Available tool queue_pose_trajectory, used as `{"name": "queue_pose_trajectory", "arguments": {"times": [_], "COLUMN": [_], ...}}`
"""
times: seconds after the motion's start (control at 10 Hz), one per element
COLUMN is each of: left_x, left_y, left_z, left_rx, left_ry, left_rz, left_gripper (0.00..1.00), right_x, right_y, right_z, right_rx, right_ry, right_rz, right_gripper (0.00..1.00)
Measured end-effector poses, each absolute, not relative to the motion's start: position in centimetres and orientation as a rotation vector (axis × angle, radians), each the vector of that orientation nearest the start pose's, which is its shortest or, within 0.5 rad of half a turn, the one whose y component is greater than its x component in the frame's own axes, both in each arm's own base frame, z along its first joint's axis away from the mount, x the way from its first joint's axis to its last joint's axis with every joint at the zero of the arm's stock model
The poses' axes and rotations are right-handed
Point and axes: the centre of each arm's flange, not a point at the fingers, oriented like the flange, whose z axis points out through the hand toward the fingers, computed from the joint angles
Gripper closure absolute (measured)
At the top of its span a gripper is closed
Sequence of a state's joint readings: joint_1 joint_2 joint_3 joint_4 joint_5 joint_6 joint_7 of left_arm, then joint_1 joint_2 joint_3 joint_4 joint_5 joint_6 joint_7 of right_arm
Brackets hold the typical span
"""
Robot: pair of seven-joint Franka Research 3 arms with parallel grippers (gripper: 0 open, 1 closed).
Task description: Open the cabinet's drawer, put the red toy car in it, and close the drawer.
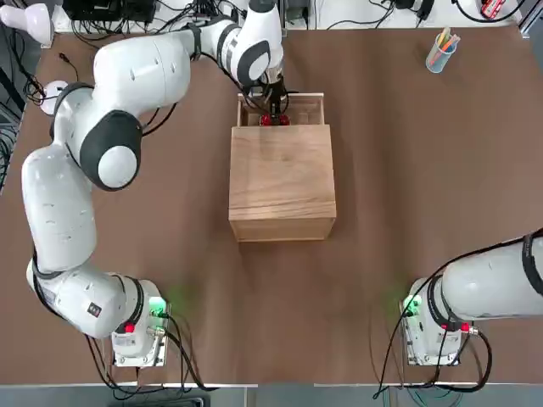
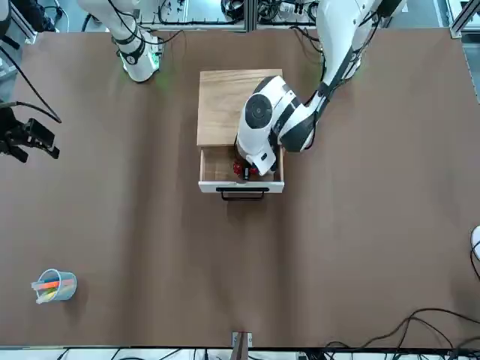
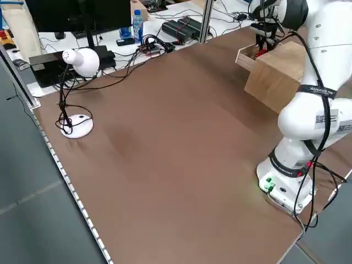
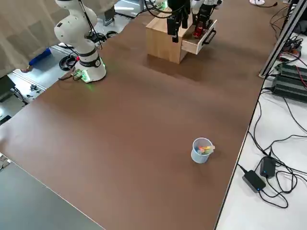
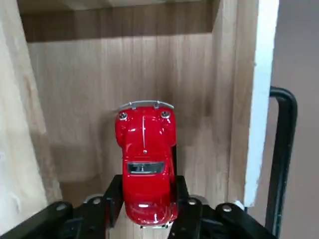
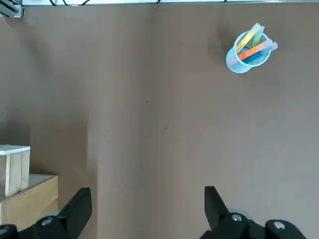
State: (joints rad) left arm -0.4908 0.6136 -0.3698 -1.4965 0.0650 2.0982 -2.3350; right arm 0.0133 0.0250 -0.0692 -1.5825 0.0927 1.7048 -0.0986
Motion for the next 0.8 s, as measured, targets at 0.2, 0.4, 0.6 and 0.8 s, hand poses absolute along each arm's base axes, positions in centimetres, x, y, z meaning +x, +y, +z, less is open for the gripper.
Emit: {"name": "queue_pose_trajectory", "arguments": {"times": [0.2,0.4,0.6,0.8], "left_x": [49.8,50.0,49.9,49.9], "left_y": [-50.6,-50.6,-50.8,-51.1], "left_z": [33.2,33.3,33.3,34.3], "left_rx": [-2.306,-2.313,-2.321,-2.350], "left_ry": [-2.163,-2.171,-2.169,-2.162], "left_rz": [0.243,0.242,0.240,0.241], "left_gripper": [0.48,0.32,0.14,0.11], "right_x": [57.5,57.5,57.5,57.5], "right_y": [-2.3,-2.3,-2.3,-2.1], "right_z": [61.7,61.7,61.7,61.6], "right_rx": [-3.054,-3.054,-3.054,-3.054], "right_ry": [-0.053,-0.053,-0.054,-0.057], "right_rz": [-0.158,-0.157,-0.156,-0.154], "right_gripper": [0.00,0.00,0.00,0.00]}}
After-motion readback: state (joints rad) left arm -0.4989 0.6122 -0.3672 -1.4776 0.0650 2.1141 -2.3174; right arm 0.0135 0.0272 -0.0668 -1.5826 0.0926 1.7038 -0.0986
